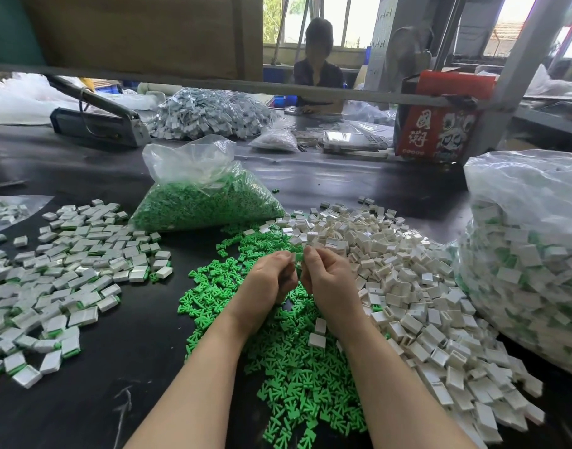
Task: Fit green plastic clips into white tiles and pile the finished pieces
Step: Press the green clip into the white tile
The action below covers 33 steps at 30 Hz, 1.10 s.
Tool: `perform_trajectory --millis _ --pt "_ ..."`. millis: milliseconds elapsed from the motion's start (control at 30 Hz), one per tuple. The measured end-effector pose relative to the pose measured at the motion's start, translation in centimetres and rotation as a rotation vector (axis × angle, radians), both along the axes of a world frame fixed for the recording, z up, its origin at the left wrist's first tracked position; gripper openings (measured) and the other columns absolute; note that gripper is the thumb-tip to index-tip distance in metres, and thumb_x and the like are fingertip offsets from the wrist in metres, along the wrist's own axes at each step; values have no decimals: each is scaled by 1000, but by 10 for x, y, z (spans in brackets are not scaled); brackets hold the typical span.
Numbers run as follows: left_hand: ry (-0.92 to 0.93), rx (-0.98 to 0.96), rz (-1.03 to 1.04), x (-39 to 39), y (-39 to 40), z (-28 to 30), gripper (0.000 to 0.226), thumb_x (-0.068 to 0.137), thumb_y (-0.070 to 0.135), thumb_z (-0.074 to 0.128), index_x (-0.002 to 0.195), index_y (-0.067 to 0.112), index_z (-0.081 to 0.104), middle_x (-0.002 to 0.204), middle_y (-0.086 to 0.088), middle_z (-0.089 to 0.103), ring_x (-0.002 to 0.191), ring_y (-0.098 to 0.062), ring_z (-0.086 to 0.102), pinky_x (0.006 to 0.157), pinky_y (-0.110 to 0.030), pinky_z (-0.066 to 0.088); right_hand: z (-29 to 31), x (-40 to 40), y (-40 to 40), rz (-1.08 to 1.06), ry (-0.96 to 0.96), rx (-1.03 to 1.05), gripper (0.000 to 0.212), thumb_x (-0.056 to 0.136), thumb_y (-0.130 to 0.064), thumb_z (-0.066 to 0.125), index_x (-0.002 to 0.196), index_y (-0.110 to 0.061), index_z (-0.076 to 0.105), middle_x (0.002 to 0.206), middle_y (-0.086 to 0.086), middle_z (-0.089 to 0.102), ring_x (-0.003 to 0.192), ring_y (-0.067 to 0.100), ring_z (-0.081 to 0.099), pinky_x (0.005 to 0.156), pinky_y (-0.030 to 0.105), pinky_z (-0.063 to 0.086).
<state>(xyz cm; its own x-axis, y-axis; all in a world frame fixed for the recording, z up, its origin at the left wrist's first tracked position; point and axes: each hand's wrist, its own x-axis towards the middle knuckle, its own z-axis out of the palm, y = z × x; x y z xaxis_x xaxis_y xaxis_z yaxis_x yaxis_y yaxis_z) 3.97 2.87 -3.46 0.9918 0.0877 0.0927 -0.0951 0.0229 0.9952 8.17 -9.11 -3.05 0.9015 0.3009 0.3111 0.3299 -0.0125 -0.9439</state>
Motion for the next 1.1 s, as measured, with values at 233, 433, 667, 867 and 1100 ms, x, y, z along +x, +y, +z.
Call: perform_trajectory --millis 233,433,667,867,1100 --pt "13 -17 29 -3 -4 4 31 106 23 35 78 14 46 59 7 39 51 -7 34 52 -30 32 -3 2 1 -15 -21 -37 39 102 -18 48 63 -13 49 50 -6 40 47 12 33 47 29 28" --pt "-23 27 43 -3 -4 3 33 106 19 35 76 17 47 60 10 42 54 -6 37 52 -28 38 -2 1 -1 -23 -52 -111 39 101 -18 49 63 -9 54 49 -9 42 46 7 35 47 24 30" --pt "-46 52 67 -3 -5 1 31 107 18 35 80 12 50 62 10 43 55 -5 39 48 -24 40 -3 0 3 -70 -79 -166 40 103 -23 47 69 -5 56 52 -8 46 48 7 39 50 30 33" --pt "-58 20 97 -2 -7 1 31 107 18 36 82 10 52 66 2 44 59 -8 42 49 -23 41 -6 0 8 -81 -72 -137 45 105 -28 39 61 -19 46 55 -4 45 53 18 40 56 46 37" --pt "-44 31 103 -6 -7 6 26 106 19 37 88 9 53 72 -1 45 68 -15 43 62 -34 42 -7 3 6 17 50 -60 36 94 -36 37 62 -20 45 56 -3 41 55 18 35 61 41 30"
